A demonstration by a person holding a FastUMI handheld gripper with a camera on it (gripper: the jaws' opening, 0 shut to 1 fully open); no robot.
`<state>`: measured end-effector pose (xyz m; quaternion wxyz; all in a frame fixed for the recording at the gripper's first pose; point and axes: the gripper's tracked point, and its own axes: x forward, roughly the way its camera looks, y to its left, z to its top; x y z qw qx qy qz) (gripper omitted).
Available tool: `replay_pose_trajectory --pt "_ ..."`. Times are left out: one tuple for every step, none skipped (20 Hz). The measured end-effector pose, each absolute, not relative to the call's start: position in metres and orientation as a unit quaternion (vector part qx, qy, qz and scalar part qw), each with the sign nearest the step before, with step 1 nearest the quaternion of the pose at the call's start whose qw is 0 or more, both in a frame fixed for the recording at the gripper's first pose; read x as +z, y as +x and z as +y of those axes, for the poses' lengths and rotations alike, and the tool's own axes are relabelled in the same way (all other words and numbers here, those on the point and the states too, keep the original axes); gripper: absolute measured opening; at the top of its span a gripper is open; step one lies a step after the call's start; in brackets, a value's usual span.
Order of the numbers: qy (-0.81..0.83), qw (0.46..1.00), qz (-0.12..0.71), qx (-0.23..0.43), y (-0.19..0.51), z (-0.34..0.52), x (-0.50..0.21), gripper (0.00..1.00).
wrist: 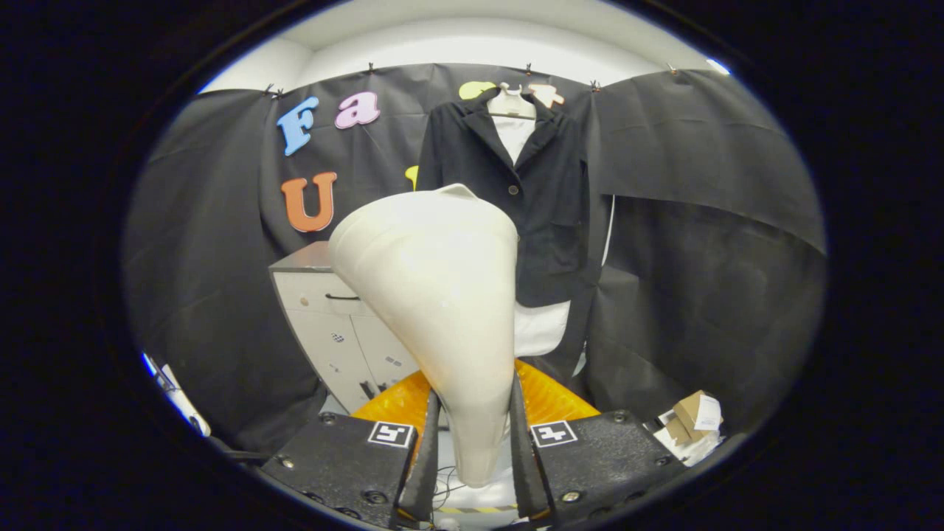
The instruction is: Iron the clothes twice with a garment steamer, once on the left side and once on the right side.
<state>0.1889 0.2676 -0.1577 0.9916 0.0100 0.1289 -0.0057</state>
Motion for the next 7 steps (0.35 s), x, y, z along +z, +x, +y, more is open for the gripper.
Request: replay_pose_trajectory --pt "0.008 0.991 0.13 -0.004 0.1851 0.2686 -0.16 0.44" --pt "0.008 0.991 0.132 -0.002 0.1821 0.2695 -0.1624 0.44" --pt "0.008 0.991 0.134 -0.001 0.1801 0.2705 -0.1636 0.44" --pt "0.008 0.991 0.135 -0.001 0.1792 0.2719 -0.1658 0.44" --pt "0.007 0.99 0.137 -0.001 0.1779 0.2722 -0.1671 0.44" --pt "0.008 0.99 0.137 -0.001 0.1762 0.2732 -0.1676 0.44" --pt "0.007 0.991 0.136 -0.003 0.1752 0.2725 -0.1675 0.44"
